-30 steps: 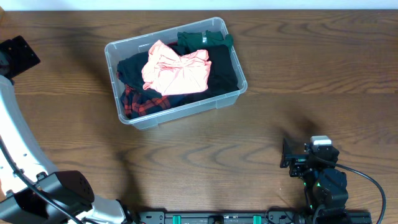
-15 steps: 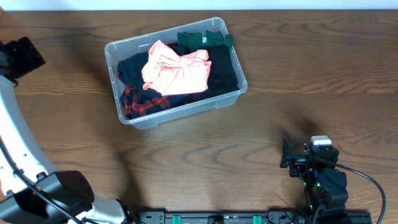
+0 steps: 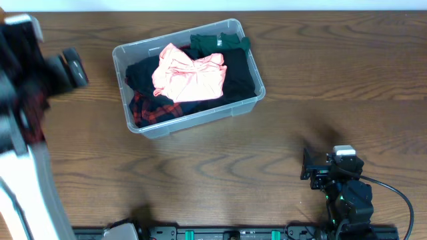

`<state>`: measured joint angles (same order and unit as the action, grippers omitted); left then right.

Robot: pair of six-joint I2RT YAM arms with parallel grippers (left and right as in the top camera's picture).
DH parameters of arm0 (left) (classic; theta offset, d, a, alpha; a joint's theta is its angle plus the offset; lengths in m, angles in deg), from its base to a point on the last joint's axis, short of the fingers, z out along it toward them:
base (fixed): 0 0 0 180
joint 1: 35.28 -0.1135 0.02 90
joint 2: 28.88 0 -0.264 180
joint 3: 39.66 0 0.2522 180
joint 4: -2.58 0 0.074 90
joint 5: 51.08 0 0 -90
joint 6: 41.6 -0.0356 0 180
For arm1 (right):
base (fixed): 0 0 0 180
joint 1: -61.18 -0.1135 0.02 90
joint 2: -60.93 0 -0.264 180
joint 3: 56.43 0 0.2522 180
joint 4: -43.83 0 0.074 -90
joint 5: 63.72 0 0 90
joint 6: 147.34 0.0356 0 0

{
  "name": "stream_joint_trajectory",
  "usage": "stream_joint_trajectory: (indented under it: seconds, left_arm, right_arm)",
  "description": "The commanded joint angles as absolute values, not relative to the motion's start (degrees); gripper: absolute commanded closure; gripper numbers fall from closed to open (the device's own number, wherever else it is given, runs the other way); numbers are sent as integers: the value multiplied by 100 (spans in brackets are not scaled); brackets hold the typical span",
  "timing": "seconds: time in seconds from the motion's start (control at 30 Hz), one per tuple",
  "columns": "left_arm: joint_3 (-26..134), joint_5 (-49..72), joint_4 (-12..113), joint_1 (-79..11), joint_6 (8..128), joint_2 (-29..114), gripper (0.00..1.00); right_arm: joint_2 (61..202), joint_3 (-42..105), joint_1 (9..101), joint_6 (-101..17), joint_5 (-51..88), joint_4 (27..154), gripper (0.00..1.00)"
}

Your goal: Pack container

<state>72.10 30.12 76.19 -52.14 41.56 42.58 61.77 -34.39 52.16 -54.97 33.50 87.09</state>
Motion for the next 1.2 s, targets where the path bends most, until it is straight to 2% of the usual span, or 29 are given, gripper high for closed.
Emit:
stream_joint_trajectory:
  seconds: [0.0,0.47,0.8,1.17]
  left_arm:
    - [6364,3073,7451,-4783,4047,3464,2]
    - [2941,3093,6183,-3479,4052,-92,2]
    - [1096,3058,4990,-3391,4049,-1794,2]
    - [253,3056,4876,-3389,4049,-2883,2]
  right_arm:
    - [6160,-3455,5264,-5479,3355,8713,1]
    - [6160,-3455,5264,-5479,3355,8713,1]
    - [6160,-3455,5264,-5481,3355,8713,1]
    - [6160,-3455,5264,-5479,3355,8713,1]
